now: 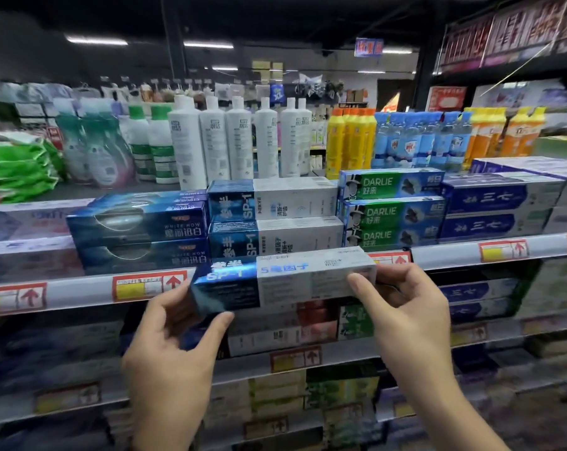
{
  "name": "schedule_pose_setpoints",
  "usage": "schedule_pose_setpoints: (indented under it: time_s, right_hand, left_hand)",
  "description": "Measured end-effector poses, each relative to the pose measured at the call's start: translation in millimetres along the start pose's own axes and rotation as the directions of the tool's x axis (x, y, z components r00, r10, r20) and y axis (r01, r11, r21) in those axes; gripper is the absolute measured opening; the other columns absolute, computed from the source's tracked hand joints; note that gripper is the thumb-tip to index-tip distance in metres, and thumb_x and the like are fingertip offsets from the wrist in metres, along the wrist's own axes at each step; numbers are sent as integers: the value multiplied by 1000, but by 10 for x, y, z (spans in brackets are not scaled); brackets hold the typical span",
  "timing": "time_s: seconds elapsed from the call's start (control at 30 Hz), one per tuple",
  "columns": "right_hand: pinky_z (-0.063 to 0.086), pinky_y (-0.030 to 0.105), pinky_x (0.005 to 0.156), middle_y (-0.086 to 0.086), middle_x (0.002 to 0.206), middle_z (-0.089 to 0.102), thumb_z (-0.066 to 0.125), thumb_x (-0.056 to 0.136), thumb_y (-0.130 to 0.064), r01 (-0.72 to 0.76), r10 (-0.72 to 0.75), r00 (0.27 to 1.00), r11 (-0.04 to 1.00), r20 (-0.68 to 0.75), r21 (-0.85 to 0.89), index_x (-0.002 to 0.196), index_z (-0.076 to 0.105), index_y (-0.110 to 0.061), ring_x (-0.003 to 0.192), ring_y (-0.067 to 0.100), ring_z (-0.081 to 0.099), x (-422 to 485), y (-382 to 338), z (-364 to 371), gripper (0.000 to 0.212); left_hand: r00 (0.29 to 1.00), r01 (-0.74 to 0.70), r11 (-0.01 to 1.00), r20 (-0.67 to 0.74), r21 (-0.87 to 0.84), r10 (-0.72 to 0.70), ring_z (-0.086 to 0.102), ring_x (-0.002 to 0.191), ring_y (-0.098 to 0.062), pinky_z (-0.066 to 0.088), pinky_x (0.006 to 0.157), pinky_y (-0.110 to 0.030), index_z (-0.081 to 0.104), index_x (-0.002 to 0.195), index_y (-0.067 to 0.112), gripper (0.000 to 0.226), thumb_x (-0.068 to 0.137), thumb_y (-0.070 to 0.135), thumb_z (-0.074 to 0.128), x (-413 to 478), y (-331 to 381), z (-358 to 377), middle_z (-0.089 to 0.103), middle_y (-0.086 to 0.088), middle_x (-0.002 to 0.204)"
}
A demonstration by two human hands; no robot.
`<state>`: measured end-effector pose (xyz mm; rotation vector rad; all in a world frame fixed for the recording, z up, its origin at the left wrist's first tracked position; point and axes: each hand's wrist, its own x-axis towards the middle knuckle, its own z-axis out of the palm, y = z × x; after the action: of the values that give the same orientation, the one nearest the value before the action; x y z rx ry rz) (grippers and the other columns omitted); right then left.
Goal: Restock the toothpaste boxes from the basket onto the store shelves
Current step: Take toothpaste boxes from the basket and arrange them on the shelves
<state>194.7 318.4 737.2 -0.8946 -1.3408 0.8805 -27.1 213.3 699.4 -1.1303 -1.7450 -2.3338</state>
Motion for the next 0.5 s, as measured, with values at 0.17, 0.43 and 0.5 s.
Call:
schedule_pose_setpoints:
  time_s: [0.17, 0.43, 0.5]
  right_hand:
    - [64, 36, 83, -4, 93, 79, 88, 85, -27, 29, -29, 999, 1000, 35, -6, 101, 70, -20, 87, 13, 76, 167, -109, 0, 25]
    - [64, 34, 88, -9, 105, 79, 85, 88, -10, 121, -115, 977, 993, 178, -20, 118, 66, -27, 97, 10, 76, 436, -260, 74, 39]
    - [64, 40, 89, -9, 106, 78, 82, 91, -13, 161, -151, 976, 985, 159, -53, 120, 65, -27, 97, 9, 76, 523, -264, 102, 36]
  left_hand:
    - [993, -114, 986, 44, 125, 109, 72, 111, -15, 55, 106, -41, 66, 137, 36, 62, 78, 35, 85, 153, 99, -9, 74, 8, 121]
    - [970, -244, 951, 63, 192, 236, 73, 99, -6, 59, 90, -25, 63, 140, 28, 54, 88, 37, 74, 523, 290, 52, 75, 11, 111]
    - [957, -291, 928, 72, 233, 282, 73, 96, -5, 60, 89, -28, 65, 135, 26, 47, 90, 33, 75, 625, 320, 76, 76, 10, 107]
